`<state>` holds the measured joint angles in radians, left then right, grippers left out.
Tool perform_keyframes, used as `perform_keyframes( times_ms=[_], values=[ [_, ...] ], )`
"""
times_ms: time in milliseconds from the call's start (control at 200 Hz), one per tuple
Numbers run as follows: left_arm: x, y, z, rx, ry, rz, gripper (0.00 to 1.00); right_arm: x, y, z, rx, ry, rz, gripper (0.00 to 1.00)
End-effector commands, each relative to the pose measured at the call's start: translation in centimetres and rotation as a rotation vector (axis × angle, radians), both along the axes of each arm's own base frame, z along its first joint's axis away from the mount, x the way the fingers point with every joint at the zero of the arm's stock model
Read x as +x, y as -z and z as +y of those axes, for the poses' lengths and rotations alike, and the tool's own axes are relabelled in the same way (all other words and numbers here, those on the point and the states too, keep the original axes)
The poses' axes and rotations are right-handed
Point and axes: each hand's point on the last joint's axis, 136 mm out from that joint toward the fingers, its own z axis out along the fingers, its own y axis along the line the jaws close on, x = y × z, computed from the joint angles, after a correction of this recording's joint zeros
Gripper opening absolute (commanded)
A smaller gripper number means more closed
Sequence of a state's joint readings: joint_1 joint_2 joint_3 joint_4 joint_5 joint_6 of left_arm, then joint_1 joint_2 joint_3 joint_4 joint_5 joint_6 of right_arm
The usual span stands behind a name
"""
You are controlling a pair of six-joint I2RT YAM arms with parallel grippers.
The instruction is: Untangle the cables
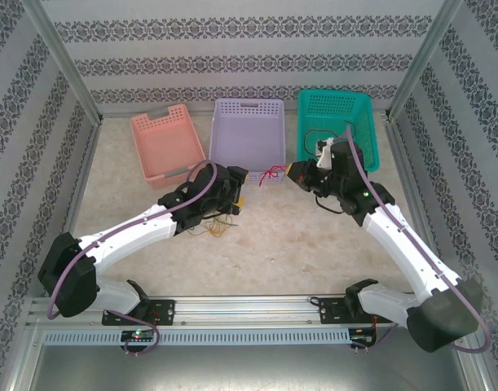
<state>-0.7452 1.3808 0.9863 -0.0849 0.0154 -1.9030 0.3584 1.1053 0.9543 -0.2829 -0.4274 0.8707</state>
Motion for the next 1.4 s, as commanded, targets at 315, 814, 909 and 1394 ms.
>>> perform_keyframes(
  times_ms=[315,814,909,1394],
  values=[
    [1.6,-0.9,-3.0,-0.341,-0.217,0.138,0.57,-0.9,-1.0,2.5,-0.101,-0.115,-0.327,0.00],
    [3.0,-2.0,3.9,-0.185,-0.353,-0.021,0.00,-4.1,1.8,1.3,-0.293,-0.195,-0.317,0.00],
    [3.4,-2.8,5.4,-0.128,-0.348,-0.083,0.00,-5.1,2.7,1.3,-0.374,-0.237,-0.306,0.00],
    [5.6,-8.8,8.0,0.430,-0.055,-0.443,0.00,-11.5,5.0,7.4,-0.519,-0.658,-0.224,0.00]
  ],
)
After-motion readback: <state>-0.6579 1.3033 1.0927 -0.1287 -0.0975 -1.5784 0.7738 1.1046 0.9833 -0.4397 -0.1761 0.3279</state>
